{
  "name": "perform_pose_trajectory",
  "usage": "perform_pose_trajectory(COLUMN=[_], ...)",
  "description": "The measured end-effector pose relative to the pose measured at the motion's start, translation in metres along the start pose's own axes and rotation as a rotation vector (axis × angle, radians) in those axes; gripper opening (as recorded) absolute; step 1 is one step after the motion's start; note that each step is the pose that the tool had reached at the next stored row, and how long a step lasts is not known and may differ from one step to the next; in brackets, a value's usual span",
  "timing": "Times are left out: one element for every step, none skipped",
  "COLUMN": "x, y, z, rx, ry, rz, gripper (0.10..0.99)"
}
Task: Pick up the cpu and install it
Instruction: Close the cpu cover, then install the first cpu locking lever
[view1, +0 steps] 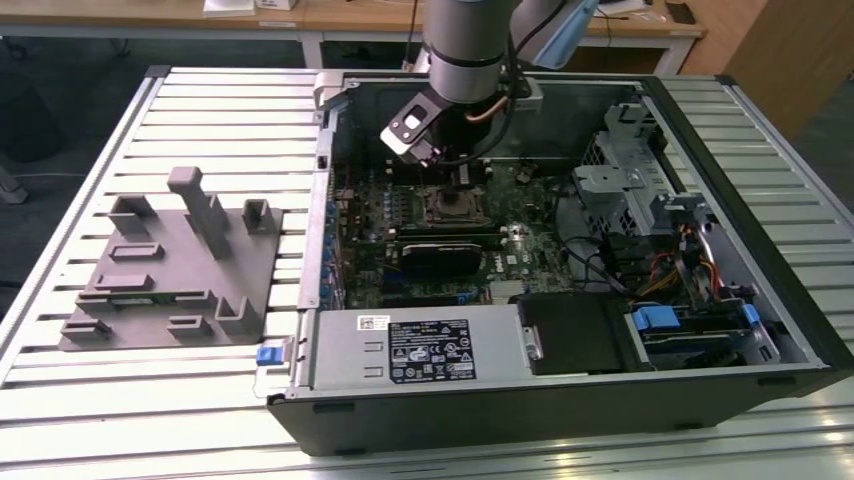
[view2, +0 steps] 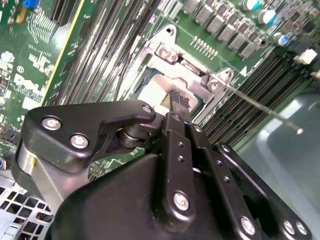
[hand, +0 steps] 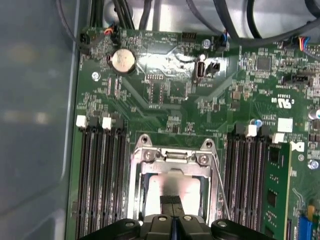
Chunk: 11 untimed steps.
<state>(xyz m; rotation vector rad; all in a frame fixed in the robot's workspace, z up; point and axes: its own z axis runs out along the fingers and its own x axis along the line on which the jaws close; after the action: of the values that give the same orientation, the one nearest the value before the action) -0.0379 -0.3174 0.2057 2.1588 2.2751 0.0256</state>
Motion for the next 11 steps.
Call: perform_pose_trajectory(x=[-0.0001,-0.0001,-0.0002,-0.0002,-0.0002,-0.0002,-0.0002,-0.0002,-0.0002,-0.0002,-0.0002], y=[0.0013,0.0021,0.0029,0.0037,0.0042,0.0043,0.0043,0.0044,0.0044,0.0044,0.0044], z=[0.0,0.0,0.0,0.0001,0.0001,0.0001,0.0001,0.0001,0.0001,-0.0001,-0.0004], rx=[0.0,0.0,0.0,0.0,0.0,0.0,0.0,0.0,0.0,0.0,0.0], ry=[0.0,0.0,0.0,0.0,0.0,0.0,0.0,0.0,0.0001,0.0,-0.0002], rz=[0.0,0.0,0.0,0.0,0.0,0.0,0.0,0.0,0.0,0.0,0.0], gripper=[0.106,0.106,0.106,0.106,0.106,0.106,0.106,0.106,0.106,0.106,0.106])
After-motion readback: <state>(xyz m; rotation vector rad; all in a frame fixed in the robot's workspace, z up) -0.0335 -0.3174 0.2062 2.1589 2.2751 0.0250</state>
